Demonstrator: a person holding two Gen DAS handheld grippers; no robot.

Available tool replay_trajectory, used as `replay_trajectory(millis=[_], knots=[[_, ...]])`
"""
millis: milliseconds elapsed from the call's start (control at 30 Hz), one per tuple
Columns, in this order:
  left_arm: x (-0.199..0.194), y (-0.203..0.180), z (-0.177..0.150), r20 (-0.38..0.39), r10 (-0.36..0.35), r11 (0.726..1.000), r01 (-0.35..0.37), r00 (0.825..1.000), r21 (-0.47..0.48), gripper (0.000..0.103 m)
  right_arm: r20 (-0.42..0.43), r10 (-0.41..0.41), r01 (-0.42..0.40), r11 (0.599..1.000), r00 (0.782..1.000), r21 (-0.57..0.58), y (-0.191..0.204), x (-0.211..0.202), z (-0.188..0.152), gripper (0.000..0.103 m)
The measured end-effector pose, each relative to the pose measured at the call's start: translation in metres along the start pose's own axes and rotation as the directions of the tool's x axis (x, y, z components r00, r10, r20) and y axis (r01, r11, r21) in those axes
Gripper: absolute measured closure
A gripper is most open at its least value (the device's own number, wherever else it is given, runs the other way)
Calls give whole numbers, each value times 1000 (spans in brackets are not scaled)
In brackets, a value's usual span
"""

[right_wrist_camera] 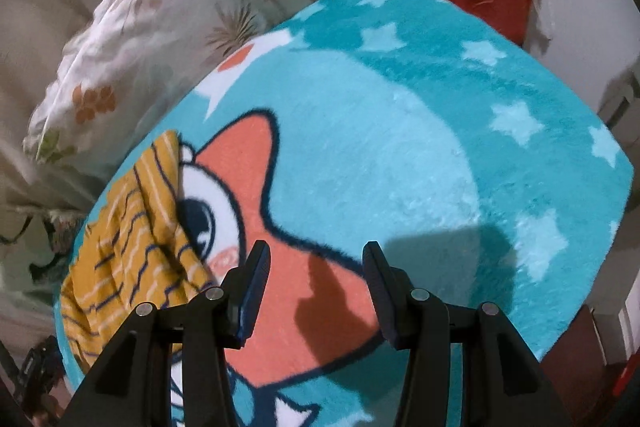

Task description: Fold small clothes

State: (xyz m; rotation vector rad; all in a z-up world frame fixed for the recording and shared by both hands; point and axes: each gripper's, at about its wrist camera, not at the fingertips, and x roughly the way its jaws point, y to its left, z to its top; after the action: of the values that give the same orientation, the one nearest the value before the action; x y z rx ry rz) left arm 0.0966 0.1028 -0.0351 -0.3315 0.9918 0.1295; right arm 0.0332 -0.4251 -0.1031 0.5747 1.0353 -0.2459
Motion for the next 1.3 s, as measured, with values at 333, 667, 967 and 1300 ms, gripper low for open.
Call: replay_trajectory(millis=[333,667,967,1300], knots=[[-66,-9,-55,141,168,986,-167,976,-16,34,-69,61,-69,990,996,-121,17,15,-4,47],[-101,5,-85,313,322,945,-324,894,-47,8,-112,81,-103,973,990,-209,32,15,-18,46],[-57,33,-52,134,107,990,-94,985,-102,8,-88,2,-14,991,996,-130,15,0,-25,39],[-39,76,-26,76,79,994,-74,994,-76,8,-184,31,-64,982,982,-177,85,23,-85,40]])
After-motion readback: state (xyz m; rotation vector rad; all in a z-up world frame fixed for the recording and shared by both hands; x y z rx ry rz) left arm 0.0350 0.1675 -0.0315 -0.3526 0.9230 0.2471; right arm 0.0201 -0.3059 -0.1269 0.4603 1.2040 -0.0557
